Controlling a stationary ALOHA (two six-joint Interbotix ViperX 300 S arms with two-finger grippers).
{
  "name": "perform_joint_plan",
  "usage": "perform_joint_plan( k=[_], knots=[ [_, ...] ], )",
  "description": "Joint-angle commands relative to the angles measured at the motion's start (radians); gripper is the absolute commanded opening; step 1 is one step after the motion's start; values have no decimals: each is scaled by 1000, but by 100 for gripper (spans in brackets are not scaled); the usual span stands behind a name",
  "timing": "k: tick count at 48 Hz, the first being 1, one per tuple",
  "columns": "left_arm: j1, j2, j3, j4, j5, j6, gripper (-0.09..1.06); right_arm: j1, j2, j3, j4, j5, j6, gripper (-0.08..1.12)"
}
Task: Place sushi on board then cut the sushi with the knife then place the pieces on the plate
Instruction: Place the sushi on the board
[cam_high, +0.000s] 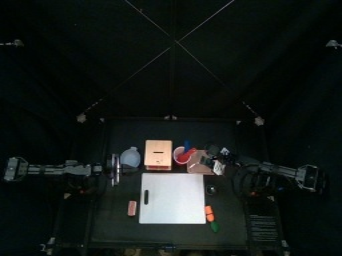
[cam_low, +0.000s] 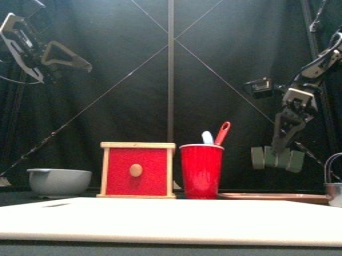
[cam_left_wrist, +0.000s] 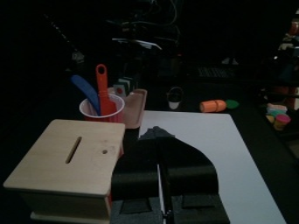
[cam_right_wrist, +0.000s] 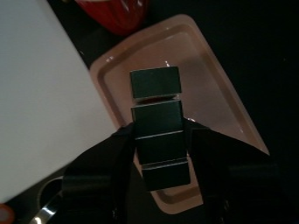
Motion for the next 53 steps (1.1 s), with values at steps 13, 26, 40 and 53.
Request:
perform_joint_plan(
  k=[13, 26, 40, 53],
  knots=[
    [9, 3, -14, 0, -9, -2, -3, 20, -176, -26, 97, -9, 3, 53],
    [9, 3, -15, 0, -8, -2, -3, 81, -186, -66, 155, -97, 5, 53],
    [11, 3, -18, 0, -8, -3, -3, 118, -186, -98, 175, -267, 2, 53],
    [20, 2, -17, 0, -23, -2, -3, 173, -172, -129, 296, -419, 3, 53]
  ],
)
